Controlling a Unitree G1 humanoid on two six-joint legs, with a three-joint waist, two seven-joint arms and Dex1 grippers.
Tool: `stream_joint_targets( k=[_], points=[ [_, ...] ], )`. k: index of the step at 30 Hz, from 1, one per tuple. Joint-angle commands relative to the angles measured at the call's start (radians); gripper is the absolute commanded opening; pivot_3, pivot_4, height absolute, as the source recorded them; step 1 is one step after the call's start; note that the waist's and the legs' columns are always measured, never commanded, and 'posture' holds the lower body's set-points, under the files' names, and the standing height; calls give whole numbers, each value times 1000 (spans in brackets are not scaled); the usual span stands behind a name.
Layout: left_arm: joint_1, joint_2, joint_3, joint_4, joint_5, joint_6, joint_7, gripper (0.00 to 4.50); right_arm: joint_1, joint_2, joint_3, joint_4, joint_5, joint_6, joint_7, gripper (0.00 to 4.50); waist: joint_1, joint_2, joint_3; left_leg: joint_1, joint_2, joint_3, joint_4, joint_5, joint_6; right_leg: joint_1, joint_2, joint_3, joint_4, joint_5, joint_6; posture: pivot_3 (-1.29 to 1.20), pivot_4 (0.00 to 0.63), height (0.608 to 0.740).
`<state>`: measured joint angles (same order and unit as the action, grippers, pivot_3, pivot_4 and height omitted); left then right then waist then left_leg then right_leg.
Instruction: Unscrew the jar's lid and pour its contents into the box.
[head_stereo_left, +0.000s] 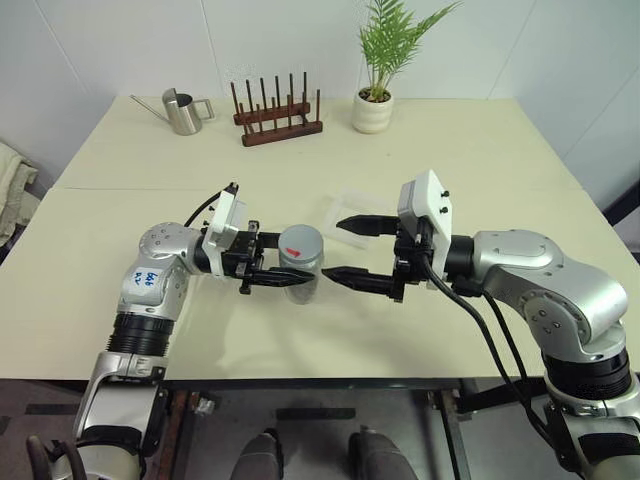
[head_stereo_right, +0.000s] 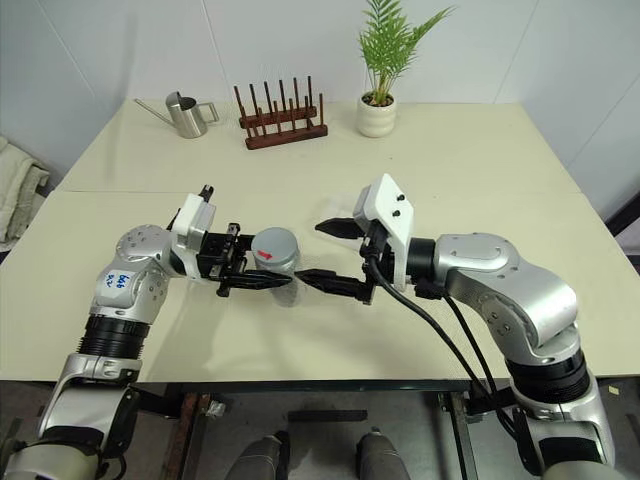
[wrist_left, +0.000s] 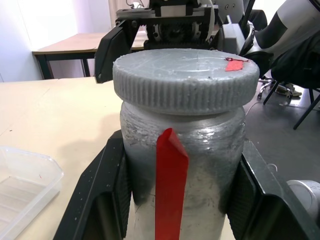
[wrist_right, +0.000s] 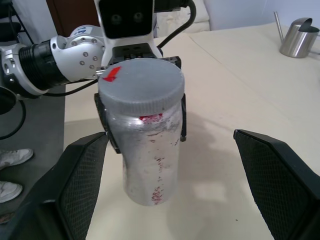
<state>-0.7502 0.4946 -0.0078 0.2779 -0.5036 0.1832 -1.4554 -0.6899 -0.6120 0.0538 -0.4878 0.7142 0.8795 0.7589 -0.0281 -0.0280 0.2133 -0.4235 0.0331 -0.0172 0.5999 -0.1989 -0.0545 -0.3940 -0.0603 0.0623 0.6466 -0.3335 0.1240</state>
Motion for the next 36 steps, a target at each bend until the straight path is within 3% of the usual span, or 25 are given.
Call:
stream_joint_targets(
  k=[1,16,36],
  points=[
    [-30,-1,5,-3,0,-19,-9,2002,-21,4,-45,-45,38,8,-23,4218,-1,0,0,0,0,0,0,0,0,0,0,0,0,0,0,0,150,740],
    [-36,-8,4,4,3,-24,-11,2002,-97,123,-6,-41,81,46,-126,4218,-2,0,0,0,0,0,0,0,0,0,0,0,0,0,0,0,150,740],
    [-21,-14,0,-14,4,-25,-7,2002,-121,146,68,-19,17,28,-120,4218,-2,0,0,0,0,0,0,0,0,0,0,0,1,0,0,0,150,740]
  ],
)
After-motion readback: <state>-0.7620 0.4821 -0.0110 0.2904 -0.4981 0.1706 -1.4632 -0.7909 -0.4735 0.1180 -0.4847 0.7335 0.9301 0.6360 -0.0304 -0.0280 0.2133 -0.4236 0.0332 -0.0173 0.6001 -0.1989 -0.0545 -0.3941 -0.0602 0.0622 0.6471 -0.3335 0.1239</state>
